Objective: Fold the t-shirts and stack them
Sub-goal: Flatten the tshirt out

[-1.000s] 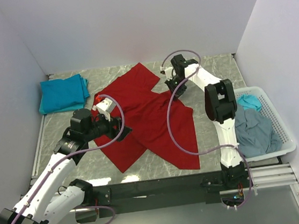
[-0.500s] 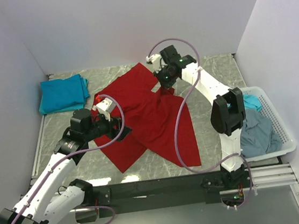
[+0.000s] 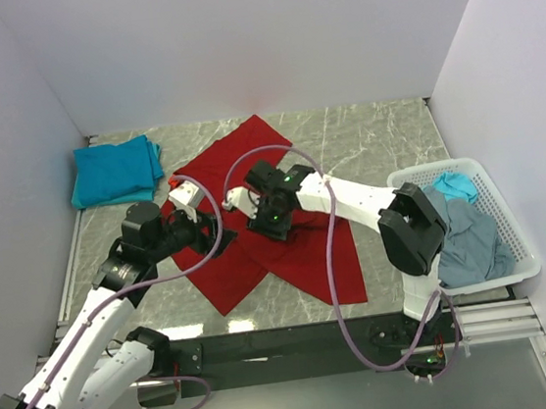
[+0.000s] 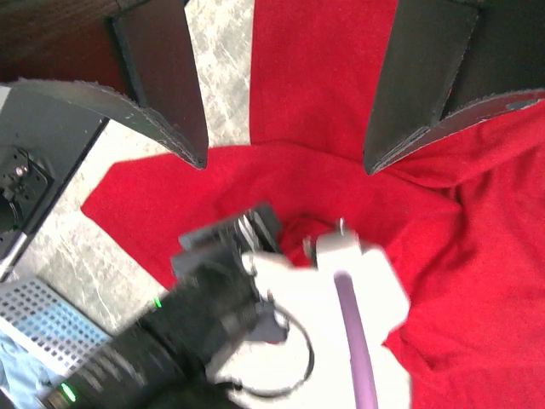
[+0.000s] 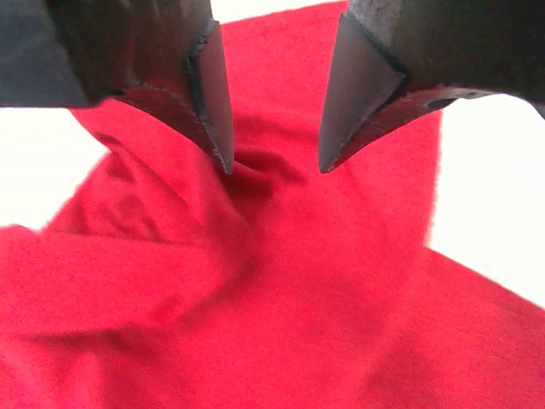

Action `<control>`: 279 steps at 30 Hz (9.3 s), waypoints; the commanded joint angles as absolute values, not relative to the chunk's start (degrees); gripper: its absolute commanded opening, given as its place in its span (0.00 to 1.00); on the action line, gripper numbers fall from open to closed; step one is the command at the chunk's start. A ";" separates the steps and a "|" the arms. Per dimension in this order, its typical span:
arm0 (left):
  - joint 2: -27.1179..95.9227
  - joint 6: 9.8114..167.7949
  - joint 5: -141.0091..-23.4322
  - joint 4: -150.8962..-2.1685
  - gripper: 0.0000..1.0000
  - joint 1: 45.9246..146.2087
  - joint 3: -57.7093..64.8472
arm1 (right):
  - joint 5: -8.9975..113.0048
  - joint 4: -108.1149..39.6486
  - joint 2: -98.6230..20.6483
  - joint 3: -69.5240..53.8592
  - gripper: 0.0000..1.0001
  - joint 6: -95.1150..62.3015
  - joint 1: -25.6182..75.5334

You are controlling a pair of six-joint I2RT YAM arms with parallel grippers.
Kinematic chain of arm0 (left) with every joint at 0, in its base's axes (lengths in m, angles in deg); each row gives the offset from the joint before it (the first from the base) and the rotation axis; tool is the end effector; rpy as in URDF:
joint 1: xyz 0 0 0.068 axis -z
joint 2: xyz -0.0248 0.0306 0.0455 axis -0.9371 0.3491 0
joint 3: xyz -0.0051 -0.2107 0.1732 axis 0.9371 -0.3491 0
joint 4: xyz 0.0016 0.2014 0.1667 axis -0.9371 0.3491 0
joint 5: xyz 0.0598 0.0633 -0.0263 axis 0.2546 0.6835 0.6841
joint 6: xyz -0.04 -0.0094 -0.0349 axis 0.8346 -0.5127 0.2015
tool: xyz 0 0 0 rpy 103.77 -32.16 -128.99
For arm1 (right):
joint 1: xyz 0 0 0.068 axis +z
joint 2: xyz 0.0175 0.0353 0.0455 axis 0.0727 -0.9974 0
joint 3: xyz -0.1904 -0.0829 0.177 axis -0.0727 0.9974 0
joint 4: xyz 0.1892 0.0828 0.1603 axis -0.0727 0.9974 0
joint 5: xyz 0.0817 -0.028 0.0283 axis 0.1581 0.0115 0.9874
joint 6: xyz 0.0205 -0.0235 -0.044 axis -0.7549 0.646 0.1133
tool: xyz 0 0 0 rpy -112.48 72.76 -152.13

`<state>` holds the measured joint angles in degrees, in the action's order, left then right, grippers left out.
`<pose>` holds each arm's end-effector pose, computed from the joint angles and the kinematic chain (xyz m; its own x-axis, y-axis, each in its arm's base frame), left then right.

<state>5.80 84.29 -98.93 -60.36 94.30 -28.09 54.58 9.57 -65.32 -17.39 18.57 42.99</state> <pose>0.1654 -0.0928 0.3018 -0.4046 0.0635 -0.9123 0.6942 0.6707 -0.2612 0.2618 0.2916 0.2282 -0.1871 -0.8848 -0.4267 -0.9729 0.2268 -0.0439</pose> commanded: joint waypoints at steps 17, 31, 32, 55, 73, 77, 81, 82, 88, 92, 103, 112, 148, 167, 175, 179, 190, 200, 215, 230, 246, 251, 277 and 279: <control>4.52 83.20 -97.69 -62.30 0.79 94.53 -28.00 | 58.52 13.60 -60.11 -14.29 0.49 37.52 29.14; 4.35 83.38 -97.78 -62.39 0.79 94.53 -28.17 | 46.65 6.39 -66.89 -13.33 0.51 32.86 32.92; 4.26 83.38 -97.78 -62.39 0.79 94.53 -28.17 | 46.39 5.96 -67.06 -12.97 0.51 32.69 33.09; 3.82 83.29 -97.43 -62.39 0.79 94.53 -28.17 | 42.52 7.80 -67.41 -20.34 0.00 29.35 25.56; 5.05 83.29 -96.29 -62.30 0.79 94.53 -28.08 | 24.42 4.73 -89.48 -50.23 0.37 22.14 8.67; 5.66 83.55 -94.01 -62.04 0.79 94.53 -27.91 | 34.72 5.59 -82.38 -46.56 0.40 21.25 7.87; 5.76 84.34 -87.43 -60.98 0.79 94.53 -27.38 | 60.52 11.30 -67.64 -31.57 0.42 28.36 9.27; 5.49 84.43 -85.75 -60.89 0.80 94.44 -27.29 | 64.97 12.45 -65.16 -28.38 0.42 30.20 10.06; 3.82 93.28 -79.41 -59.23 0.91 94.27 -27.21 | 70.74 11.15 -47.84 -3.50 0.43 37.87 27.97; 7.07 115.81 -80.03 -50.46 0.89 94.18 -24.57 | 72.48 9.21 -43.61 3.98 0.43 36.29 34.06; -3.22 150.17 -75.09 -31.89 0.70 96.02 -38.79 | 68.18 3.14 -37.54 12.60 0.43 28.99 34.94; 7.77 154.65 -74.58 -32.07 0.72 103.65 -42.50 | 68.36 1.65 -36.22 14.63 0.43 28.03 33.27; 6.20 145.08 -69.56 -12.30 0.00 111.14 -28.35 | 68.37 11.31 -31.29 26.23 0.50 46.05 43.90; -0.57 130.06 -75.97 -5.52 0.00 111.14 -11.22 | 54.83 7.00 -33.14 30.98 0.02 38.22 53.49; -4.18 127.50 -82.57 -4.30 0.00 111.14 -8.49 | 51.66 18.86 -21.65 29.39 0.00 43.31 49.20; -4.70 126.18 -81.17 -1.13 0.00 111.14 -5.15 | 50.78 26.67 -10.58 28.34 0.00 48.58 39.18; -5.14 123.81 -83.79 3.62 0.00 111.14 1.19 | 52.18 39.26 3.86 22.36 0.00 52.02 22.38; -5.41 119.07 -91.90 -9.91 0.70 111.14 -2.34 | 56.30 26.46 0.89 18.24 0.47 44.38 21.93; 38.03 104.74 -97.60 -60.01 0.80 83.55 2.04 | 84.43 8.06 -42.17 -6.28 0.48 21.18 9.13; 92.92 91.82 -79.41 -41.47 0.60 80.03 53.91 | 83.92 5.86 -40.17 -0.40 0.47 22.31 5.50; 106.13 94.45 -83.63 -38.40 0.47 78.71 61.05 | 82.77 5.69 -38.15 0.74 0.47 23.02 4.97; 104.55 94.19 -82.84 -35.05 0.39 78.71 59.46 | 82.68 5.95 -38.50 0.74 0.47 23.19 4.88; 80.39 94.89 -74.14 -42.25 0.00 78.27 24.22 | 82.95 7.10 -40.17 0.74 0.47 23.89 4.62; 79.06 95.15 -74.14 -42.26 0.00 78.09 23.77 | 83.03 7.53 -40.43 0.57 0.47 24.07 4.71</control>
<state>82.50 94.33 -75.57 -42.20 78.43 25.18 82.34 7.02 -39.92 0.76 23.27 5.04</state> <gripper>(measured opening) 0.012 0.469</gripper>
